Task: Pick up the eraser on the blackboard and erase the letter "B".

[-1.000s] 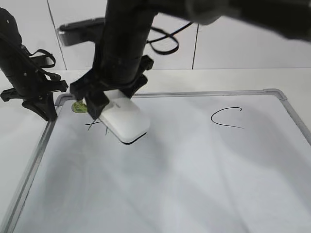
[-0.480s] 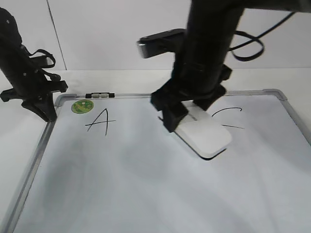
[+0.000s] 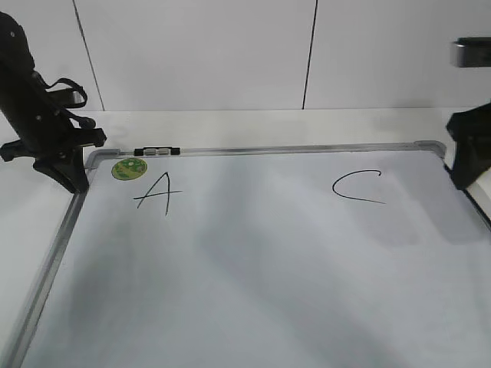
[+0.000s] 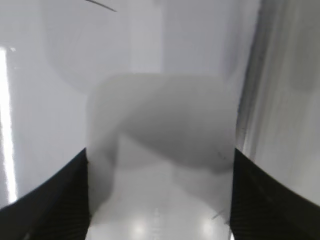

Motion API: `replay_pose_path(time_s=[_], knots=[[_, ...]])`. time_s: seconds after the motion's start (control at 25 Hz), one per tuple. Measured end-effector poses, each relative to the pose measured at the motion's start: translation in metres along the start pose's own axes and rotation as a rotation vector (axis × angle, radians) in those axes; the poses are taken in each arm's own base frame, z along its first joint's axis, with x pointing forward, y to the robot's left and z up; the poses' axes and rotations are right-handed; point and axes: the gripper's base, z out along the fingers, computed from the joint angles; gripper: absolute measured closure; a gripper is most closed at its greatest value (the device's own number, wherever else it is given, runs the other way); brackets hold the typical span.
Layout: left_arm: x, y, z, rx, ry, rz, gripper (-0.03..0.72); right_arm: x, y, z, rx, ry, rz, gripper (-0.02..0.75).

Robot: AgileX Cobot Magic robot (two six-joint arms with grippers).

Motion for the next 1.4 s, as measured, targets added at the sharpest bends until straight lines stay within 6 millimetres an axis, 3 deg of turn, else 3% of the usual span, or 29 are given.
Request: replay_pose_path(time_s=[0.12, 0.24, 0.4, 0.72, 1.12, 1.4], knots=[[0.0, 0.0, 0.0, -0.002, 0.001, 0.001, 0.659, 0.005, -0.029, 0.007, 0.005, -0.009, 0.099, 0.176], [0.0, 0.0, 0.0, -0.002, 0.003, 0.001, 0.659, 0.003, -0.04, 0.008, -0.004, -0.053, 0.124, 0.176], [0.0, 0.0, 0.0, 0.0, 0.003, 0.0, 0.659, -0.003, -0.041, 0.012, -0.012, -0.099, 0.1, 0.176], [0.0, 0.0, 0.0, 0.002, 0.005, -0.001, 0.659, -0.017, -0.047, 0.055, 0.008, -0.031, 0.038, 0.176], [0.0, 0.0, 0.0, 0.002, 0.005, -0.001, 0.659, -0.025, -0.052, 0.092, 0.022, 0.032, 0.012, 0.176], [0.001, 0.0, 0.0, 0.002, 0.007, -0.001, 0.659, -0.025, -0.053, 0.094, 0.029, 0.041, 0.007, 0.176]])
